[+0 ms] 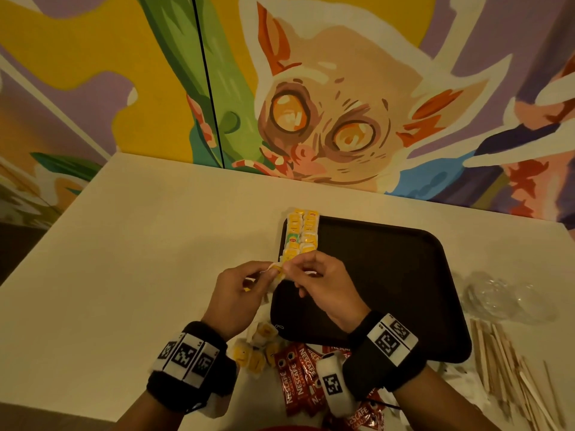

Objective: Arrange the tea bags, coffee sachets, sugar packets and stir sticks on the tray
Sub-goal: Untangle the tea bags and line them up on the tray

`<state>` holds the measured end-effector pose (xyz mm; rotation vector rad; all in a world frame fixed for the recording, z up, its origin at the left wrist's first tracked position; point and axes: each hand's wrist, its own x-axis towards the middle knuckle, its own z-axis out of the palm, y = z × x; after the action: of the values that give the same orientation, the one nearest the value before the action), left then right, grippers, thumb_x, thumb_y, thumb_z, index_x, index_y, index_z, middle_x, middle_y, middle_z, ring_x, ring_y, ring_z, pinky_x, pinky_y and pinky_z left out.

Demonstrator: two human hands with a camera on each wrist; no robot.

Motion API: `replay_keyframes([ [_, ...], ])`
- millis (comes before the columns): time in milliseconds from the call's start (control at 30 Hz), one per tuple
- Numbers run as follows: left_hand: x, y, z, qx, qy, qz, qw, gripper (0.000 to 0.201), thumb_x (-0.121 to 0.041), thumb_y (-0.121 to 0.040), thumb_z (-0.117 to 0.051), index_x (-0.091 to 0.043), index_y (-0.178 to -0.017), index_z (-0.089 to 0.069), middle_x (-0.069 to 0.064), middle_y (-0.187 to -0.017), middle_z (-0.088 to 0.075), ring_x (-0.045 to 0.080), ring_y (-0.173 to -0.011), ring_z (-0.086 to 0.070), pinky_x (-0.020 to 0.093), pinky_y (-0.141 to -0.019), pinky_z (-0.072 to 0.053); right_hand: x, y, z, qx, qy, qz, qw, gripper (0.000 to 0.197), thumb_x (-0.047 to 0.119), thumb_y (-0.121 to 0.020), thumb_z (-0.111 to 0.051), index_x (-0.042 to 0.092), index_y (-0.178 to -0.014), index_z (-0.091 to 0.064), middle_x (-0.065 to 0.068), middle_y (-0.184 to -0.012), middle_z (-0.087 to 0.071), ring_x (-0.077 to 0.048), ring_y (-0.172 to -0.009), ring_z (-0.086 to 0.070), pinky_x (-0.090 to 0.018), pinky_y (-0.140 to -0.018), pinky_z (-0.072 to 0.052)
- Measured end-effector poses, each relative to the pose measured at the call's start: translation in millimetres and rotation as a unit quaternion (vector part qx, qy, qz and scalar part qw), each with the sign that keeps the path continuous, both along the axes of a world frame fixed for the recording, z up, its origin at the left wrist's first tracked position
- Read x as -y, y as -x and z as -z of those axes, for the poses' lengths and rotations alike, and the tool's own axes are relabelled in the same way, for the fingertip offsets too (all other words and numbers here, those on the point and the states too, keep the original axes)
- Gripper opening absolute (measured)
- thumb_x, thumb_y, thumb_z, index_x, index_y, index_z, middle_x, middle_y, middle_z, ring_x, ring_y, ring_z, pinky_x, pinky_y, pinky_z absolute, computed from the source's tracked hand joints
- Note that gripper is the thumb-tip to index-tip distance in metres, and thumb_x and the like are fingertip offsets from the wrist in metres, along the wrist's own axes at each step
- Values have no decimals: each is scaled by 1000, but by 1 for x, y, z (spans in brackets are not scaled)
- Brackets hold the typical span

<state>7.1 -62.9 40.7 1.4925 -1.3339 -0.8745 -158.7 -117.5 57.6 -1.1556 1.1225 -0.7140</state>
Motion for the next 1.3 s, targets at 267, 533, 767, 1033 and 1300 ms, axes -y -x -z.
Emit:
replay_keyframes([
  [267, 3, 2, 1, -69, -1, -13, 998, 13, -24, -87, -65, -21, -96, -74, -7, -96, -72, 8, -83, -66, 17, -66, -50, -5, 3, 15, -36, 84, -19, 996, 7, 18, -87, -72, 13, -92, -70, -1, -98, -72, -18, -93, -69, -24, -67, -56],
  [533, 6, -2, 0, -48, -13, -24, 998, 10, -20, -84, -72, -28, -88, -76, -12, -85, -73, 18, -75, -62, 35, -61, -48, -10, 1, 29, -66, 106, -82, 989, 9, 21, -88, -72, 16, -95, -71, 1, -94, -72, -10, -87, -68, -23, -72, -53],
  [767, -1, -8, 20, -23, -64, -60, 996, 9, -21, -88, -68, -27, -92, -74, -18, -89, -71, 5, -77, -64, 17, -64, -50, 1, 2, 57, -167, 71, -62, 981, 8, 24, -86, -74, 30, -83, -71, 10, -85, -71, -1, -72, -63, -22, -68, -49],
  [1033, -17, -31, 35, 12, -90, -72, 993, 10, -16, -91, -64, -22, -91, -73, -15, -92, -70, -3, -84, -63, 11, -61, -49, 35, -4, 105, -312, -6, -40, 949, 14, 24, -86, -74, 15, -97, -73, -7, -101, -71, -22, -95, -68, -39, -87, -58],
  [1300, -36, -53, 47, 11, -125, -102, 987, 7, -21, -90, -66, -21, -91, -73, -10, -92, -72, 9, -81, -66, 9, -67, -48, 54, -23, 135, -374, -10, -16, 927, 23, 22, -79, -79, 29, -70, -59, -17, -110, -65, -28, -86, -69, -37, -79, -61],
])
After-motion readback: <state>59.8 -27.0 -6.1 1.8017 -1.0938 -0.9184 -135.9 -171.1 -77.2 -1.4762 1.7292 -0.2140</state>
